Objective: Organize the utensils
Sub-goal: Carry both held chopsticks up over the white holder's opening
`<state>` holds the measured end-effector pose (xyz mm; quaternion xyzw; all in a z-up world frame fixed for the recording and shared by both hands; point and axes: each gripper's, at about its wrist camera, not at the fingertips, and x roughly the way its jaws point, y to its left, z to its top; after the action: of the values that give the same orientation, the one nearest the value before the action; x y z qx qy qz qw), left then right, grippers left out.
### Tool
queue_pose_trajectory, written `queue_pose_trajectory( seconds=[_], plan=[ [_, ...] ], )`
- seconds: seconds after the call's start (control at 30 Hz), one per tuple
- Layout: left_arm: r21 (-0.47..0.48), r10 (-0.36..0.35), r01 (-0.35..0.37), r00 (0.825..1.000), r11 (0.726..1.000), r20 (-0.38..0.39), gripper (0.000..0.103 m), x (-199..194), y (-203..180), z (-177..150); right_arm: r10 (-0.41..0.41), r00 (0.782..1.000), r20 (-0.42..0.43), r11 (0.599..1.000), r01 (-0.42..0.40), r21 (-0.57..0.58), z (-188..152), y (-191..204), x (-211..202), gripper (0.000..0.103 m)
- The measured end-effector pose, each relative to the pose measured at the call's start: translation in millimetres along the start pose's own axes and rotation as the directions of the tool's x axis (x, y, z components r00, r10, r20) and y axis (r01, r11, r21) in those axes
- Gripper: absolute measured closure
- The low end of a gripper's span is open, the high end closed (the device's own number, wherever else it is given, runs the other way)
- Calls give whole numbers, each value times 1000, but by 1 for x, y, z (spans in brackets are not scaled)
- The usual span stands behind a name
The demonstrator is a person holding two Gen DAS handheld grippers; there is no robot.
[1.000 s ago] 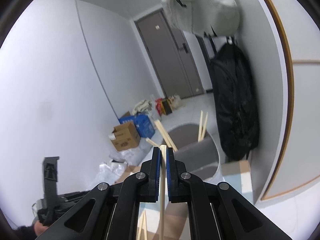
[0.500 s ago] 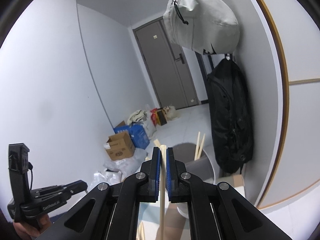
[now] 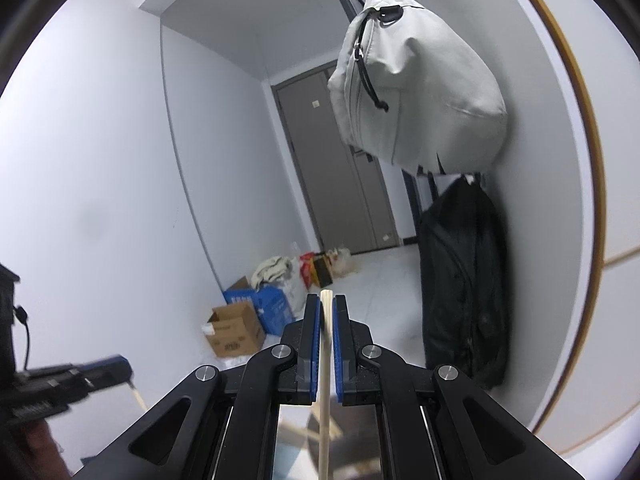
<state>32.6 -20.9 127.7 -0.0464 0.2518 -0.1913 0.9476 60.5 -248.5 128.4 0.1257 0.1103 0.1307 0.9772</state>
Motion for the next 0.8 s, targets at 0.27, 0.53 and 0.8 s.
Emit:
queue_pose_trajectory(
  seconds=[0.27, 0.53, 0.8],
  plan=[
    [57, -26, 23, 998, 998, 58, 103, 18, -16, 49, 10, 999, 50, 1000, -11, 19, 24, -13, 39, 98],
    [117, -12, 7, 999, 993, 38, 103, 57, -20, 56, -10, 997, 82, 999, 8, 33, 29, -28, 70, 98],
    [127, 8, -7, 1000, 992, -4, 103, 85, -12, 46, -15, 998, 68, 999, 12, 43, 14, -39, 103, 98]
  ],
)
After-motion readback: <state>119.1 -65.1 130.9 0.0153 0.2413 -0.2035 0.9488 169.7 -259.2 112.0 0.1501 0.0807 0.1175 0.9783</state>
